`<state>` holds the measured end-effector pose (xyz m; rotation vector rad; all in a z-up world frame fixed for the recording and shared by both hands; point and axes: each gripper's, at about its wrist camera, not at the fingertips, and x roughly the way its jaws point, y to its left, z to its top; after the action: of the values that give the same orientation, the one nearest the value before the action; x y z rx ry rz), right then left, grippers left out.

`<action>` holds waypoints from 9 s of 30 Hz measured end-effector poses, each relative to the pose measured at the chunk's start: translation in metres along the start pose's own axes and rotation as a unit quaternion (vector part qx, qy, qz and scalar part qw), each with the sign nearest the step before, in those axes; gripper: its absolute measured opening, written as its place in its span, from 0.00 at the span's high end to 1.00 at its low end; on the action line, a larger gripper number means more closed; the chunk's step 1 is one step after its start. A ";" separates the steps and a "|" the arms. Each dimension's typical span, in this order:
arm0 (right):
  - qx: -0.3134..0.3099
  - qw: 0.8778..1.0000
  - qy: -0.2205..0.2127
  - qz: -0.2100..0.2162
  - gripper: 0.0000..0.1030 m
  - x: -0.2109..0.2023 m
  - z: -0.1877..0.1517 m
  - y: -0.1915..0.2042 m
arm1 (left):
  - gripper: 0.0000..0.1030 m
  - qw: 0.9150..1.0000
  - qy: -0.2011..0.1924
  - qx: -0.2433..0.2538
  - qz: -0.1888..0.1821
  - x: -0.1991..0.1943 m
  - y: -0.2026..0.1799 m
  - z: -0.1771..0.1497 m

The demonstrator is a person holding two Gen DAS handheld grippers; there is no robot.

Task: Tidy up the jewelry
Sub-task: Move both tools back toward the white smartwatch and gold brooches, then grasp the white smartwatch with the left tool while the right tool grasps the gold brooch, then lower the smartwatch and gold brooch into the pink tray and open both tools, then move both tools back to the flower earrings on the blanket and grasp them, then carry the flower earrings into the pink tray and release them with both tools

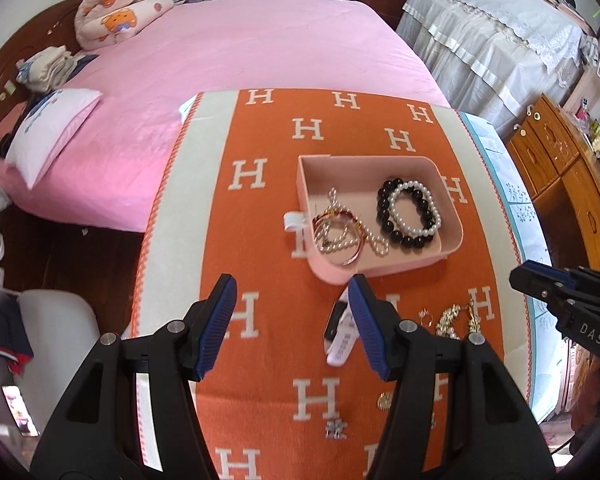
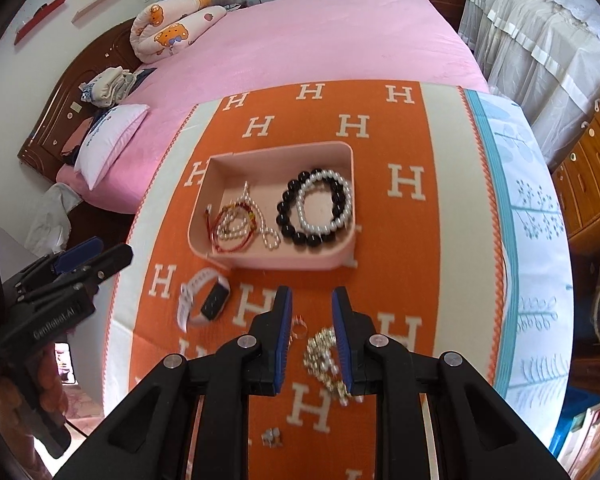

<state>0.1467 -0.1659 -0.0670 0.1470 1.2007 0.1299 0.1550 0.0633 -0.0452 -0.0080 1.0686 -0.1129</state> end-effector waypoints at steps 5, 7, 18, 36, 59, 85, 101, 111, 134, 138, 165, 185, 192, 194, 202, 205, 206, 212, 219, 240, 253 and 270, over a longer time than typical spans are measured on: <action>0.001 1.000 0.005 0.001 0.79 -0.010 -0.029 -0.009 | 0.46 1.000 0.004 -0.006 0.002 -0.014 0.004 -0.027; 0.001 1.000 0.008 0.004 0.79 -0.013 -0.042 -0.012 | 0.46 1.000 0.007 -0.005 0.004 -0.018 0.004 -0.037; 0.008 1.000 0.015 -0.003 0.74 -0.025 -0.098 -0.032 | 0.46 1.000 0.027 0.001 0.012 -0.024 -0.009 -0.090; -0.006 1.000 0.011 0.009 0.74 -0.008 -0.135 -0.038 | 0.46 0.999 0.041 0.016 0.012 0.005 -0.032 -0.088; -0.178 0.984 -0.016 0.006 0.76 0.071 -0.108 0.008 | 0.46 0.998 0.060 0.036 -0.005 0.072 -0.036 -0.039; -0.095 0.994 0.005 0.058 0.91 0.063 -0.092 -0.009 | 0.89 0.997 0.053 0.049 -0.031 0.059 -0.036 -0.043; -0.040 0.990 -0.073 0.116 0.91 -0.007 -0.048 -0.004 | 0.89 0.997 -0.034 0.051 -0.046 -0.004 -0.038 0.009; -0.028 0.990 -0.074 0.114 0.91 0.001 -0.035 0.004 | 0.89 0.996 -0.037 0.082 -0.002 0.055 -0.054 0.053; 0.011 0.992 -0.088 0.086 0.91 0.036 0.027 -0.007 | 0.52 0.966 -0.032 0.258 0.009 0.137 -0.103 0.027; 0.010 0.993 -0.082 0.088 0.91 0.047 0.036 -0.002 | 0.46 0.977 -0.041 0.211 -0.020 0.119 -0.079 0.026; -0.091 0.993 -0.030 0.075 0.91 0.128 0.087 0.090 | 0.46 0.998 -0.031 0.051 -0.010 0.083 0.000 0.021; -0.033 0.998 -0.016 0.045 0.71 0.140 0.091 0.039 | 0.46 0.998 -0.021 0.052 -0.019 0.093 -0.005 0.025; -0.014 0.998 -0.028 0.062 0.71 0.109 0.078 0.027 | 0.46 0.998 -0.027 0.054 -0.018 0.087 -0.010 0.024; -0.007 0.997 -0.033 0.068 0.71 0.100 0.070 0.022 | 0.46 0.998 -0.029 0.055 -0.019 0.084 -0.013 0.022; 0.002 0.997 -0.035 0.069 0.71 0.067 0.032 0.006 | 0.46 0.997 -0.036 0.059 -0.024 0.065 -0.023 0.009; 0.005 0.997 -0.035 0.070 0.71 0.058 0.018 -0.001 | 0.46 0.997 -0.035 0.062 -0.025 0.058 -0.027 0.001; 0.006 0.997 -0.034 0.070 0.71 0.054 0.012 -0.003 | 0.46 0.997 -0.034 0.063 -0.025 0.055 -0.028 -0.002; 0.013 0.997 -0.027 0.074 0.71 0.041 -0.020 -0.013 | 0.46 0.997 -0.029 0.067 -0.025 0.041 -0.034 -0.027; 0.004 0.997 -0.013 0.079 0.71 0.035 -0.054 -0.018 | 0.46 0.997 -0.018 0.072 -0.023 0.028 -0.041 -0.060; -0.083 0.991 0.044 0.100 0.68 0.055 -0.154 0.019 | 0.45 0.996 0.060 0.015 -0.060 0.031 -0.016 -0.153; -0.105 0.990 0.044 0.082 0.68 0.071 -0.171 0.027 | 0.46 0.997 0.068 0.016 -0.041 0.056 -0.027 -0.153; -0.175 0.983 0.027 0.046 0.82 0.071 -0.184 0.044 | 0.83 0.998 0.056 0.024 -0.028 0.058 -0.031 -0.157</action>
<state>-0.0010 -0.1015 -0.1894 -0.1095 1.2073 0.4256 0.0425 0.0350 -0.1694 0.0121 1.1783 -0.1914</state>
